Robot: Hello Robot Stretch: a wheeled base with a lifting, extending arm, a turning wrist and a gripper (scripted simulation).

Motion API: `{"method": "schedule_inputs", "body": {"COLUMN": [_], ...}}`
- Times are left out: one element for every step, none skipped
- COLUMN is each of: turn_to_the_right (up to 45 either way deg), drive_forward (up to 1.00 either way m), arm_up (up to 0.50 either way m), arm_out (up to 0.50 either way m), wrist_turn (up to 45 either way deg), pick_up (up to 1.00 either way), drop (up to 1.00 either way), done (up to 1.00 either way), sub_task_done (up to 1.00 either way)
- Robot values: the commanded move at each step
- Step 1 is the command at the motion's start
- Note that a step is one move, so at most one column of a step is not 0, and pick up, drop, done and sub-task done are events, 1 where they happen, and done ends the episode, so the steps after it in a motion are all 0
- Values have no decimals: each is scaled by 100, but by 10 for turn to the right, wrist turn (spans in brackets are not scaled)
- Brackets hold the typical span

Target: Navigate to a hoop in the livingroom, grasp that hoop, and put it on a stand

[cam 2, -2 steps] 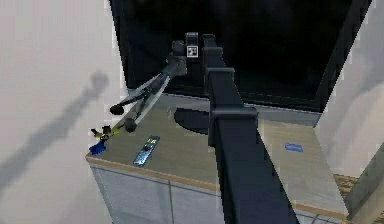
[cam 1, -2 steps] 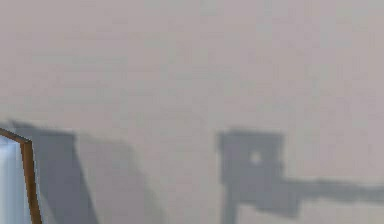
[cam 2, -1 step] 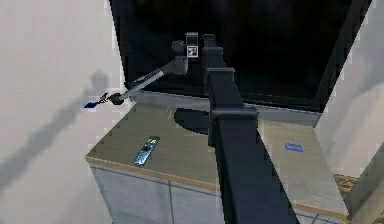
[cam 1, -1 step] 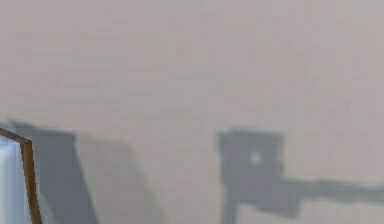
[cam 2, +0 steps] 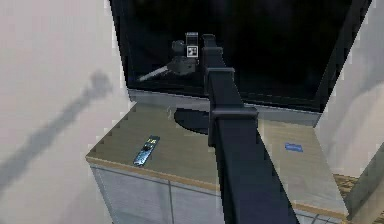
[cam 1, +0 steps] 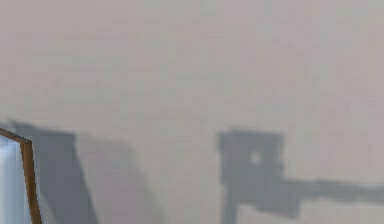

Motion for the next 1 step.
{"method": "schedule_inputs", "body": {"turn_to_the_right": [0], "drive_forward": [0], "arm_up": [0], "arm_out": [0], "wrist_turn": [450], "pick_up": [0], "drop": [0], "done": [0], "sub_task_done": [0]}}
